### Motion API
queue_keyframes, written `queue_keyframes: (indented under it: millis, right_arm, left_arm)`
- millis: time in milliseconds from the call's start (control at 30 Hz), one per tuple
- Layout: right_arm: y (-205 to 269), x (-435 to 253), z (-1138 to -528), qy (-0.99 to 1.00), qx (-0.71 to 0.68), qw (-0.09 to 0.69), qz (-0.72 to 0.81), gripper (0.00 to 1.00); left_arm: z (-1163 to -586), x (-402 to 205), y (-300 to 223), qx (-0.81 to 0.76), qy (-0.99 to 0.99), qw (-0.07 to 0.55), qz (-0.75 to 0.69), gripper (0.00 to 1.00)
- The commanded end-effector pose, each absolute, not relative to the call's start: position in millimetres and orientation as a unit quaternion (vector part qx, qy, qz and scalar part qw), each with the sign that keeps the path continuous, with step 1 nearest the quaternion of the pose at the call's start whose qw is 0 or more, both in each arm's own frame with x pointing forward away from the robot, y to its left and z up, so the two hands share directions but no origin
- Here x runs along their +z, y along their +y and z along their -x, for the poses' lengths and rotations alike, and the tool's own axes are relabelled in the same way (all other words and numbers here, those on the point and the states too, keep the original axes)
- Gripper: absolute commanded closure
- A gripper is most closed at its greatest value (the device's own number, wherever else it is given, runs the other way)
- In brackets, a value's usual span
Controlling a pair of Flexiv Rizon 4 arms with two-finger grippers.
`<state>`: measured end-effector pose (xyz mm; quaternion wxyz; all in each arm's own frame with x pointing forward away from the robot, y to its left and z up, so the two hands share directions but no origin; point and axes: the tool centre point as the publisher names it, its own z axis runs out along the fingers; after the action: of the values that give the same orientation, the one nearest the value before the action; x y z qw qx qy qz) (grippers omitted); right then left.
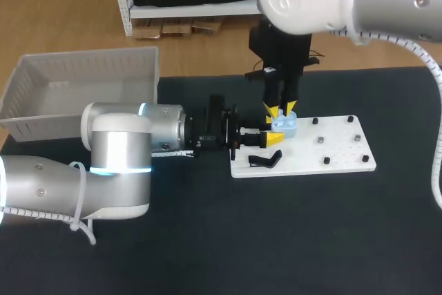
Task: Pick up each earbud case from the left stands, insert the matching earbuds, close the lid, and place the case in the box.
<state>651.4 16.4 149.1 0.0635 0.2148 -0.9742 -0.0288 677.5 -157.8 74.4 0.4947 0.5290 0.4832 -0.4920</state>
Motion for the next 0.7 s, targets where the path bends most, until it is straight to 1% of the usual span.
queue_keyframes:
  millis: [33,700]
  right_arm:
    - [16.3,146.7,-650.8,-0.975,-0.027,0.059,-0.212,1.00]
    - [12.7,138.0,-653.2,-0.978,-0.009,0.033,-0.204,1.00]
  left_arm:
    - [-678.5,73.7,-158.2,-0.493,0.483,0.495,-0.529,1.00]
    - [-678.5,73.7,-158.2,-0.493,0.483,0.495,-0.529,1.00]
